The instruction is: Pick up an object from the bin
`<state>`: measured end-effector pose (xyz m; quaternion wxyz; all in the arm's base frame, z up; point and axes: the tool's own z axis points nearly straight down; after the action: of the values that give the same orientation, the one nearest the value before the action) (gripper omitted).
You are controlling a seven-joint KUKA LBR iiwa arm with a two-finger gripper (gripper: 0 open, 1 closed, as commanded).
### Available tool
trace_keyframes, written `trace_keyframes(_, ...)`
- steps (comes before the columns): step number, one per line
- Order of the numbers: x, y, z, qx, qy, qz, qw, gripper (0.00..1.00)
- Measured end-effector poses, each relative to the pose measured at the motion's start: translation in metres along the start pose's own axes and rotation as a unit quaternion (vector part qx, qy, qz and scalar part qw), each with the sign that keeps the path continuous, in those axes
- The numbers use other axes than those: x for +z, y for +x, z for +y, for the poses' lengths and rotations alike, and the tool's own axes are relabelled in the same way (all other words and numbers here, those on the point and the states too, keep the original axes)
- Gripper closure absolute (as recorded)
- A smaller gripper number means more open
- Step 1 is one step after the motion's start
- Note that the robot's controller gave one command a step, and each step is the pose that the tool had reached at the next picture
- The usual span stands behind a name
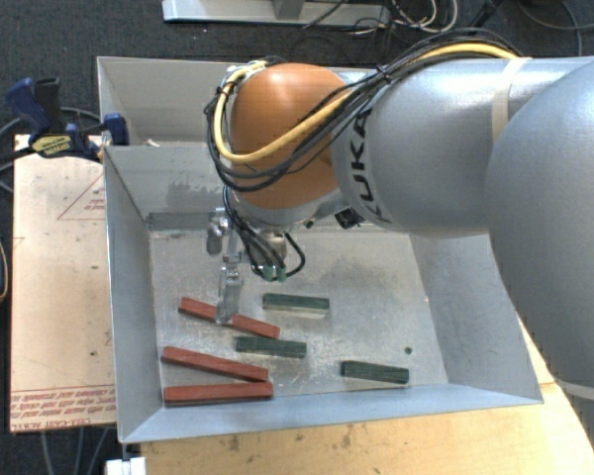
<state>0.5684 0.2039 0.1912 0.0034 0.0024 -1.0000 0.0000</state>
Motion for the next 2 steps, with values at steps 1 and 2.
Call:
trace_keyframes(1,0.1239,0.0144,-0.0231,-0.004,-0.001,-0.001,1.0,0.0)
trace_keyframes(2,0.1205,0.0123,-0.0228,-0.004,-0.001,-0.0041,1.0,1.0)
